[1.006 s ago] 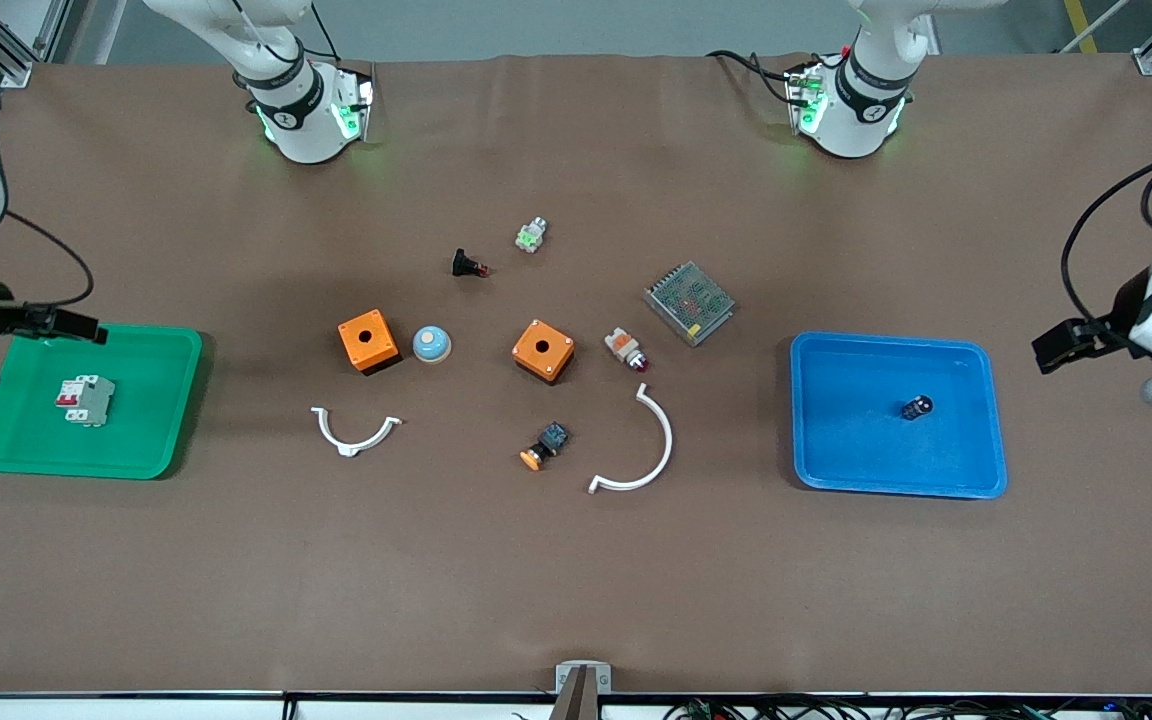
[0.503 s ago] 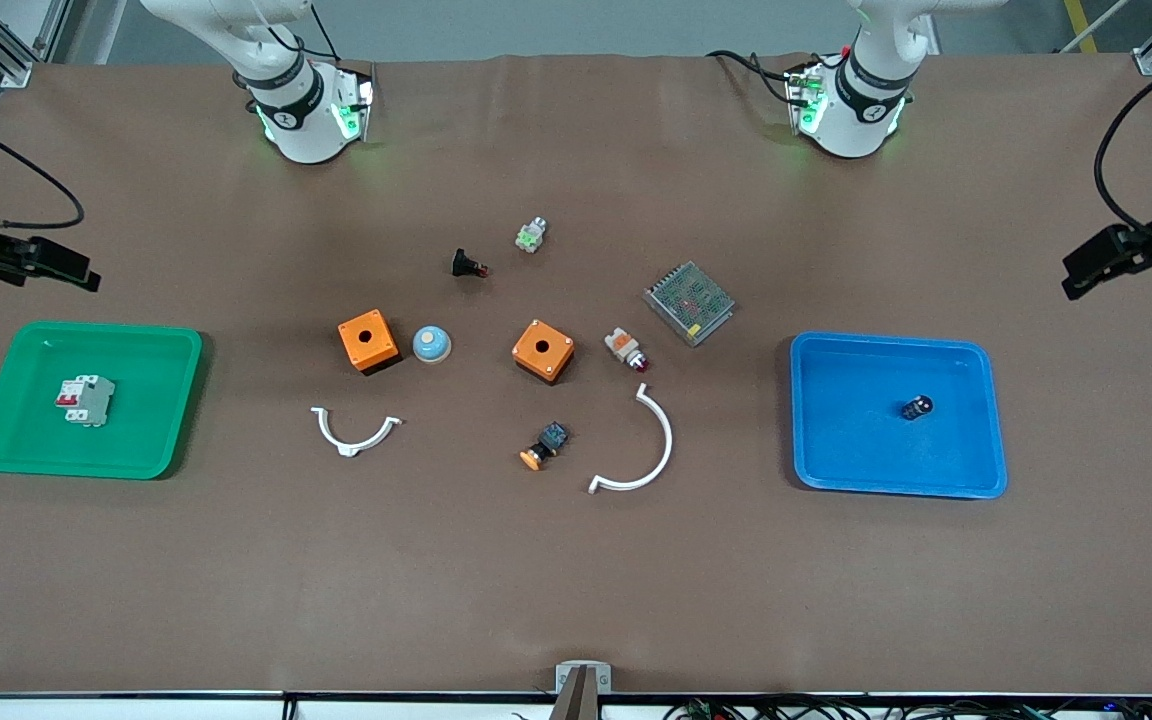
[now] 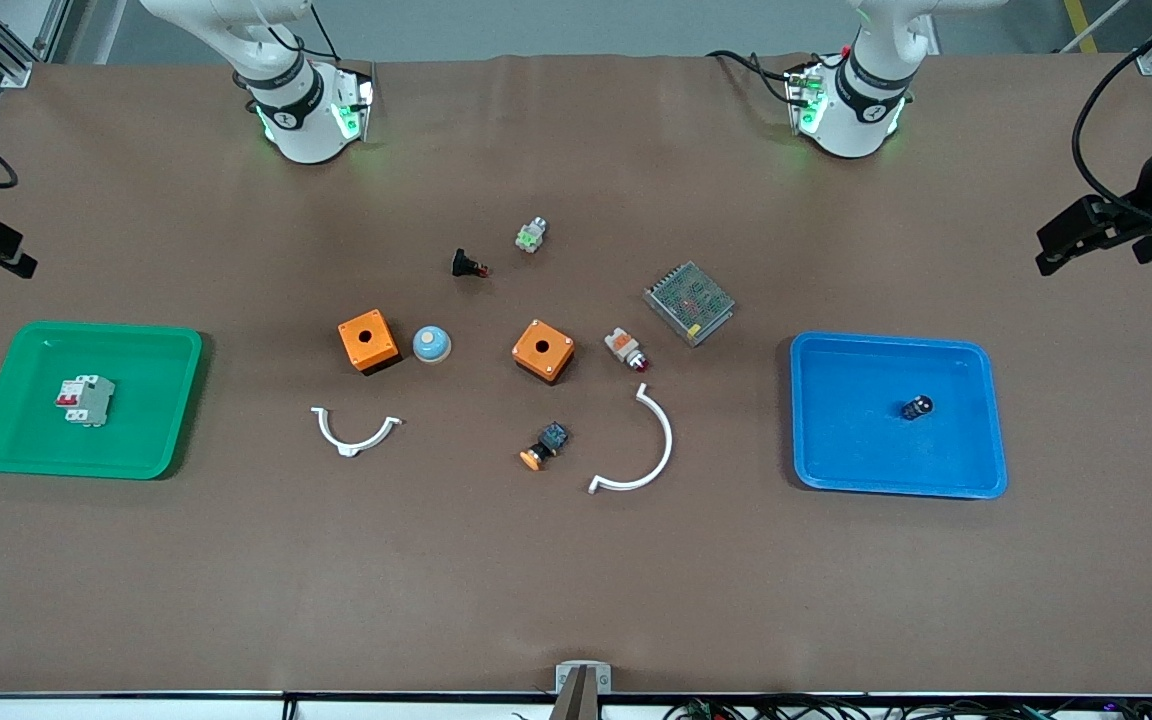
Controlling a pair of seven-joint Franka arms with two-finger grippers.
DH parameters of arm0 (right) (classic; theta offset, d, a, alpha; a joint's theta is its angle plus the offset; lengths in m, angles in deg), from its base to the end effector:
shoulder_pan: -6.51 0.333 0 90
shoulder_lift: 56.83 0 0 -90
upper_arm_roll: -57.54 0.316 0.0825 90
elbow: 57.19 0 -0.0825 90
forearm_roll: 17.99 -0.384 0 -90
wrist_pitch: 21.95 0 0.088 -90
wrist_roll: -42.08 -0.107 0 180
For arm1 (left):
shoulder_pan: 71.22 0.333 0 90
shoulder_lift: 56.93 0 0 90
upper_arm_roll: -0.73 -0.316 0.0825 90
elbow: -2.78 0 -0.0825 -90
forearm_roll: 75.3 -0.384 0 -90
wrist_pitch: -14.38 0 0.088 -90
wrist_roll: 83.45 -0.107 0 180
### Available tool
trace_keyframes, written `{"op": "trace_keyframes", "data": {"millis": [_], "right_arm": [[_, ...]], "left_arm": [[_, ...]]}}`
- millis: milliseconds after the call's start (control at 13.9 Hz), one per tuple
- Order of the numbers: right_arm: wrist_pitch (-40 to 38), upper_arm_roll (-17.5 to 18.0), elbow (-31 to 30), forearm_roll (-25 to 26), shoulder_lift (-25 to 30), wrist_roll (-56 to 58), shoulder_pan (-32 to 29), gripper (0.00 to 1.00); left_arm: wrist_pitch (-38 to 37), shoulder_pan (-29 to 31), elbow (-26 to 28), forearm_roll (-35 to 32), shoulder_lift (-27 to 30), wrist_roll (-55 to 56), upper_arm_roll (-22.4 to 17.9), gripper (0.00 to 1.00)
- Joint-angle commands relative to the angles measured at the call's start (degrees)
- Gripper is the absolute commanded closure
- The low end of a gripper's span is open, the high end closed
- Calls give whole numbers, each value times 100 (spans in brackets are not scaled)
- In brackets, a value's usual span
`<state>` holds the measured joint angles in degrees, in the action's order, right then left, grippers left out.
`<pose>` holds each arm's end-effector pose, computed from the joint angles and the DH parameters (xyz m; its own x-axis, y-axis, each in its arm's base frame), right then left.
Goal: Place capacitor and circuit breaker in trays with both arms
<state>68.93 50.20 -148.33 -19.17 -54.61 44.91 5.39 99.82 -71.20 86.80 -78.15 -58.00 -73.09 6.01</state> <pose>0.5385 -0.0794 0.6376 0.9945 -0.0984 0.0351 -0.0976 -0.9949 -0.0238 0.5508 -0.0445 0.6562 0.9956 0.0927 0.0148 0.0932 -0.9946 -0.0459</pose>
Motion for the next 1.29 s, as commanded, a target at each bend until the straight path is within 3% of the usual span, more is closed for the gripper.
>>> {"op": "trace_keyframes", "data": {"millis": [0,144,790,1221], "right_arm": [[-88,-66,219,48,-116,-72,6,0],[-96,-75,324,21,-125,-46,-73,0],[-44,-57,325,92,-134,-28,-20,0],[-53,-57,325,92,-134,-19,-11,0]], "left_arm": [[-203,-123,175,188,326,-96,-9,0],[-325,-414,396,276,625,-79,-341,0],[-309,-397,414,329,669,18,-212,0],[-229,-256,309,417,599,-87,-370,0]]}}
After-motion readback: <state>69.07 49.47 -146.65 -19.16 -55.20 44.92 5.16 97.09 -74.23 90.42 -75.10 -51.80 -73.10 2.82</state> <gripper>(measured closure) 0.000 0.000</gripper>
